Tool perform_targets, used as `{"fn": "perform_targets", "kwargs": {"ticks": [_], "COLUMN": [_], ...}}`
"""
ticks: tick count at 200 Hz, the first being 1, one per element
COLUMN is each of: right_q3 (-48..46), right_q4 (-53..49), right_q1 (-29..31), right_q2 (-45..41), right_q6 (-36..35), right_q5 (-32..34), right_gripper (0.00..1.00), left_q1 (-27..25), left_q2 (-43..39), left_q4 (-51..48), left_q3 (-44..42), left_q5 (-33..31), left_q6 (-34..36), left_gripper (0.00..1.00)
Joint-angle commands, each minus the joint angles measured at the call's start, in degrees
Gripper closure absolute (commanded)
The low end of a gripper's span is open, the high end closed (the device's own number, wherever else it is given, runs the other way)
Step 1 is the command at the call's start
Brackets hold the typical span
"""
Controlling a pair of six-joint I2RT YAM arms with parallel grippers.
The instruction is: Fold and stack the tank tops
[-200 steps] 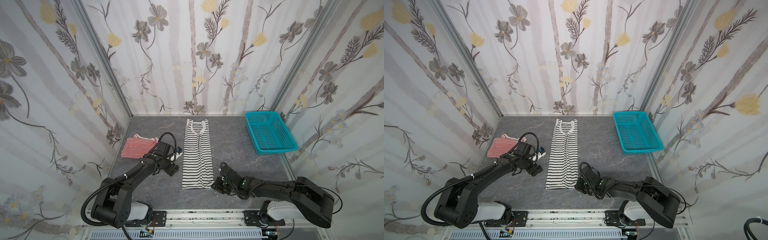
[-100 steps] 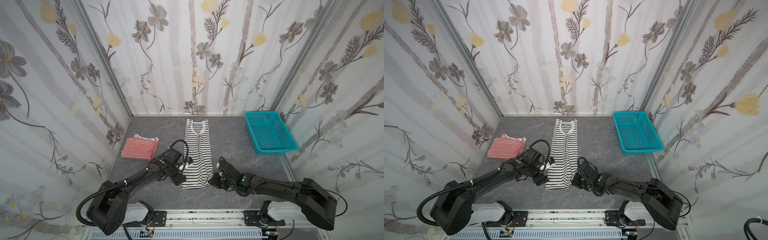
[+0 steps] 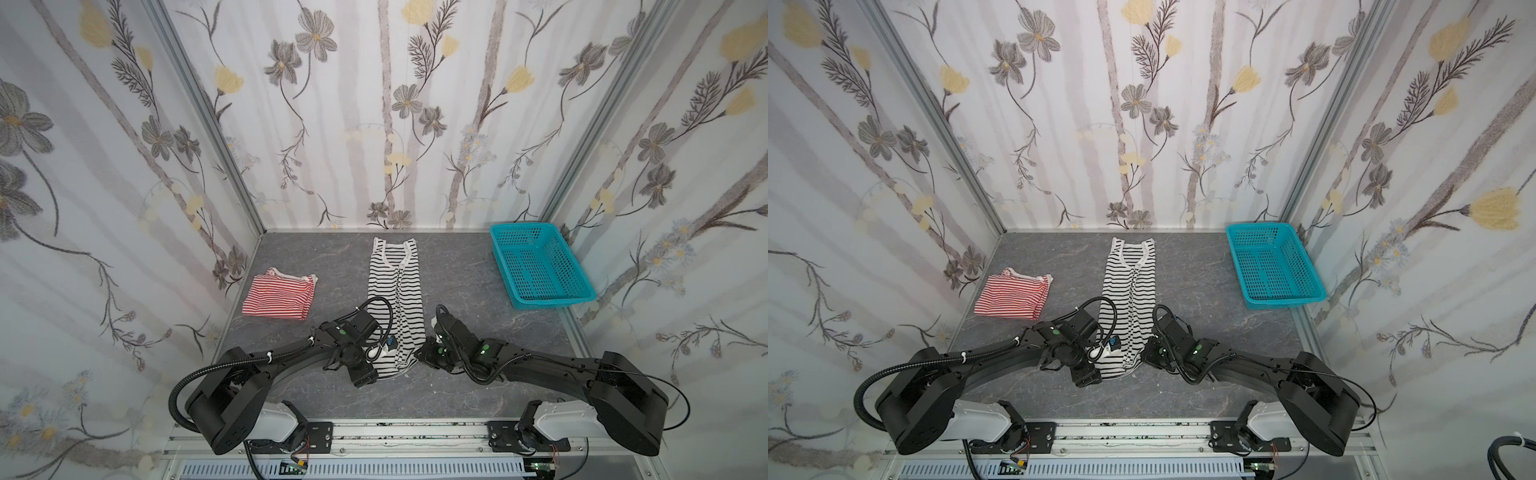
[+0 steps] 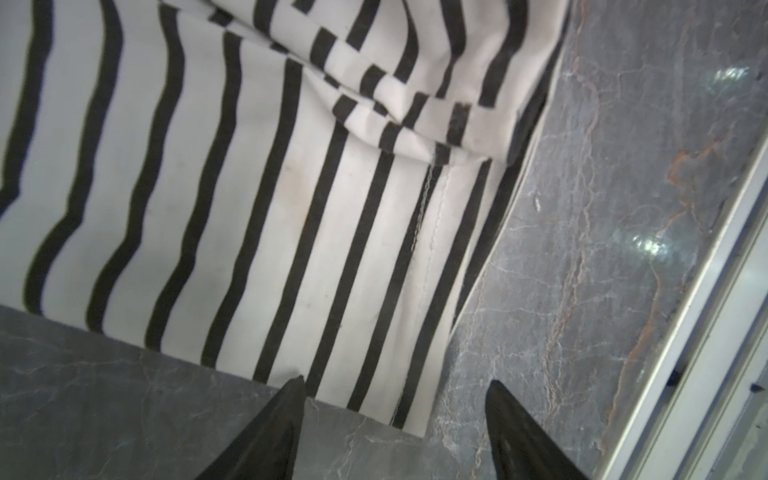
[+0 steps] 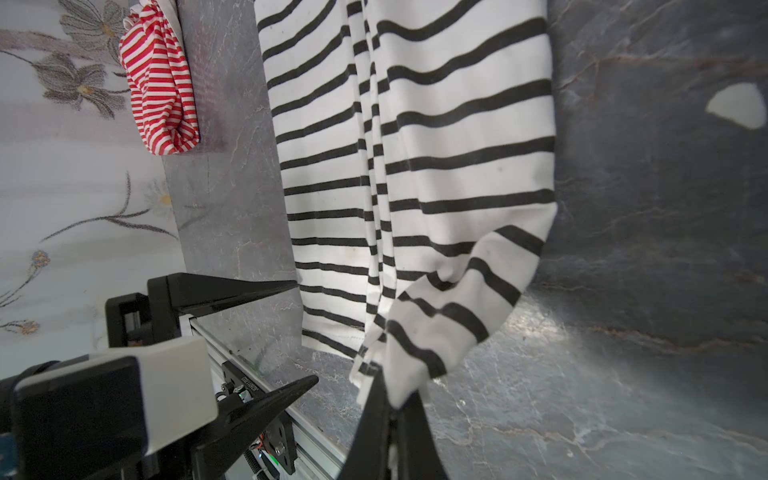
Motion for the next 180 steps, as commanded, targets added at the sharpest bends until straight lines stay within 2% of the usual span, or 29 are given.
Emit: {"fn": "perform_targets", "kwargs": {"ticks": [1,13,29,125,168,180], "right_q3": [-0.38,-0.64,-0.60,-0.84,-1.13,-1.14], "right_q4": [0.94,1.24,1.37,1.94,2.53,2.61], "right_q1": [-0.24,-0.36,-0.55,-1.56,-1.88,-1.95], "right_q2": [-0.07,0.00,0.33,1.17,1.12,1.33], "right_q6": [0.10,0.21,0.21,0.16,0.38,0.38], "right_q5": [0.16,0.16,-0.19,-0.99,-0.99,-1.07], "right_gripper": [1.00,1.00,1.00,1.00,1.00,1.00], "left_q1": [-0.52,-0.80,-1.49,-2.70,-3.01,-3.08], "left_q2": [0.95,1.58,2.42,3.90,6.41,6.61], "left_q4": [0.14,0.12,0.06,0.05,0.44,0.52], "left_q3": [0.79,0.97,0.97,-0.22,-0.87,-1.05], "left_q5": [1.23,1.43,1.50,-0.76,-4.45,-4.75], "left_q6": [0.90,0.99,1.26,2.73,4.07,4.34], "left_gripper": [0.34,0.42,0.47,0.57,0.62,0.73]}}
